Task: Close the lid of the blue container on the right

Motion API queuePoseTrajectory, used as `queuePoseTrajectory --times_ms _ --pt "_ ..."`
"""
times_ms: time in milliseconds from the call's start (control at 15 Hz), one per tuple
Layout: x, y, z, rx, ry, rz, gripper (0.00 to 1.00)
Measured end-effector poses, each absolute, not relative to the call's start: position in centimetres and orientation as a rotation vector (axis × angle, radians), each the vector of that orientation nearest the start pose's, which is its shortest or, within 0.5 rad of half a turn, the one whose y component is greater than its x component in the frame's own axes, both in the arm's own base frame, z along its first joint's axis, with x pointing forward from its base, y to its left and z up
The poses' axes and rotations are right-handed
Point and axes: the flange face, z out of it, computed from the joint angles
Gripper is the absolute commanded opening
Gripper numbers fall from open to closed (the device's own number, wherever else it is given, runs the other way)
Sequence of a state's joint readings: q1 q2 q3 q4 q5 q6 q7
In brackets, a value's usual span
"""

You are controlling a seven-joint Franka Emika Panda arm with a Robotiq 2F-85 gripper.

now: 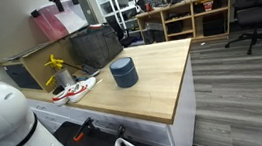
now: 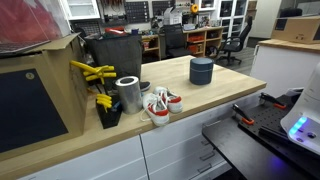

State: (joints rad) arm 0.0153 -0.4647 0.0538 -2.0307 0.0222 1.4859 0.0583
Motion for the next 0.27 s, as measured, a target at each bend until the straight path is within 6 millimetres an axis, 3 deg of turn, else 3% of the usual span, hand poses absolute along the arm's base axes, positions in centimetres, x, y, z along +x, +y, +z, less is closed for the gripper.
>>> queuePoseTrajectory --times_ms 267 --pt "39.21 4.48 62.37 -3.16 0.197 0.123 1.0"
